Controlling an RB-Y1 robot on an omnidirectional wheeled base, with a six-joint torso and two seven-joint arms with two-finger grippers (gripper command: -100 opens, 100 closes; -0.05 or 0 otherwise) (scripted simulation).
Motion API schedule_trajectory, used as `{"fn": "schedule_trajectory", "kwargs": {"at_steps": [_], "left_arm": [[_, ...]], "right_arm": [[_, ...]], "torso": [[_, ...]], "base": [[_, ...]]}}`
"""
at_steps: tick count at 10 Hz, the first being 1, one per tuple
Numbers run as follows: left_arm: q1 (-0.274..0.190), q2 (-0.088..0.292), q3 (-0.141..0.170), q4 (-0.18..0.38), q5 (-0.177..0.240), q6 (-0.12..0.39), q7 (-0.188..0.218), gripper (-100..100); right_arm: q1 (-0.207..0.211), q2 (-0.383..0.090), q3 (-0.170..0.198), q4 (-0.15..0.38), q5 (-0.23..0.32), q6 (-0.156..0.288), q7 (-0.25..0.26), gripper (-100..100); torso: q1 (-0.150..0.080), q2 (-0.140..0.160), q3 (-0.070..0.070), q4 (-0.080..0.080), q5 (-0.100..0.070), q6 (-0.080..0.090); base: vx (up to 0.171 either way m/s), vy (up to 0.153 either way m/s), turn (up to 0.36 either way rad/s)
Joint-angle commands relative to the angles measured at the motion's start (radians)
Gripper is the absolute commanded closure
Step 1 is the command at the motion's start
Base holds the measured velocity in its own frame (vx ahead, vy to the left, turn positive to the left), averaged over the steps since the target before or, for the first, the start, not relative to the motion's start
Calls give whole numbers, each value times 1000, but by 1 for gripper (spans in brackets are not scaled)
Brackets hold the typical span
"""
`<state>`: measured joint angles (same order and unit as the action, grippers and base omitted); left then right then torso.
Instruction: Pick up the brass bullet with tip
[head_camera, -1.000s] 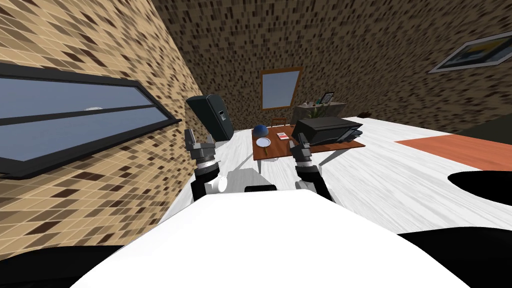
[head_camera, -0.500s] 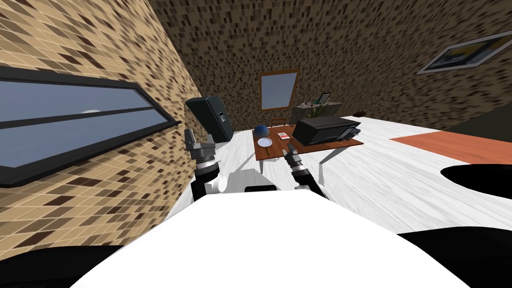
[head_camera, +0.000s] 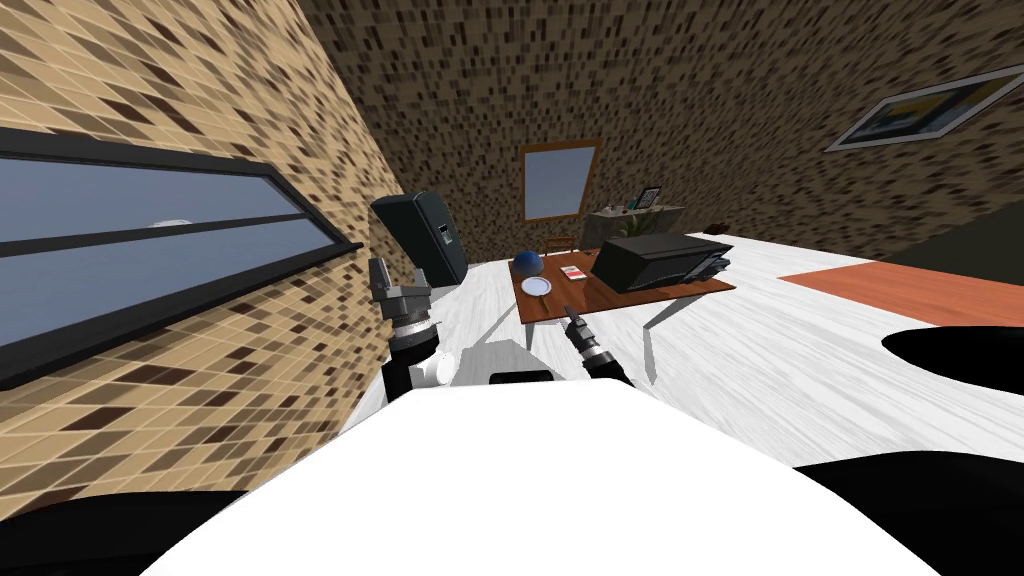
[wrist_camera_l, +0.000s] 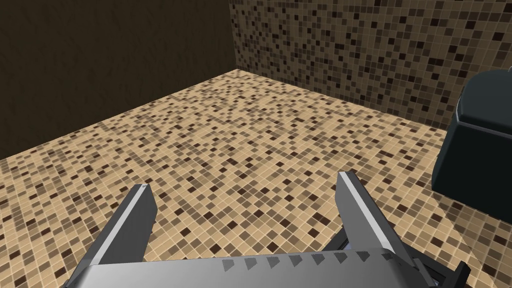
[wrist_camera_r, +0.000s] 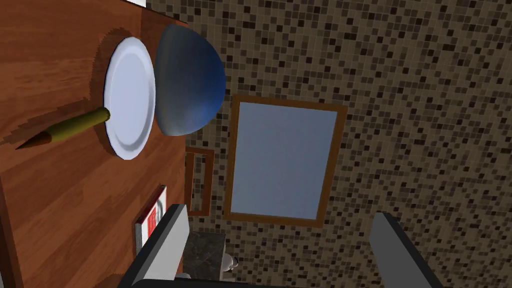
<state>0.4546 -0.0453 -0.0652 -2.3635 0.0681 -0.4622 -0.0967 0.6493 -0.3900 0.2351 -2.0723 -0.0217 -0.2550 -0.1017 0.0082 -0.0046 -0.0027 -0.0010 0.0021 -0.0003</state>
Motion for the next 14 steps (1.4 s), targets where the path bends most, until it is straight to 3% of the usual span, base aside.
{"fn": "schedule_trajectory", "kwargs": {"at_steps": [1, 2, 4, 7, 8, 9, 11, 14], "left_arm": [[0, 0, 0, 0, 0, 0, 0, 0], [0, 0, 0, 0, 0, 0, 0, 0], [0, 0, 0, 0, 0, 0, 0, 0], [0, 0, 0, 0, 0, 0, 0, 0], [0, 0, 0, 0, 0, 0, 0, 0], [0, 0, 0, 0, 0, 0, 0, 0], [0, 0, 0, 0, 0, 0, 0, 0], [0, 0, 0, 0, 0, 0, 0, 0]], "right_arm": [[10, -29, 38, 50, -1, 8, 18, -100], [22, -56, 65, 87, -5, 19, 30, -100], [22, -61, 65, 104, -5, 19, 30, -100], [47, -127, 120, 186, -14, 40, 59, -100], [47, -127, 120, 196, -14, 40, 59, -100], [59, -161, 148, 231, -18, 50, 75, -100], [59, -161, 148, 244, -18, 50, 75, -100], [83, -233, 204, 323, -27, 69, 111, -100]], "torso": [[0, 0, 0, 0, 0, 0], [-1, 0, 0, 0, 0, 0], [2, -2, -1, 0, 1, 0], [-2, 1, 1, 0, 0, 0], [-1, -1, 0, 0, 0, 0], [-2, -1, 0, 0, 0, 0], [0, -2, -1, 0, 0, 0], [-2, 0, 0, 0, 0, 0]], "base": [[59, 106, -7], [100, 178, -7], [60, 110, -9], [53, 103, 5], [76, 93, -2], [92, 140, 23], [65, 95, -5], [79, 110, 21]]}}
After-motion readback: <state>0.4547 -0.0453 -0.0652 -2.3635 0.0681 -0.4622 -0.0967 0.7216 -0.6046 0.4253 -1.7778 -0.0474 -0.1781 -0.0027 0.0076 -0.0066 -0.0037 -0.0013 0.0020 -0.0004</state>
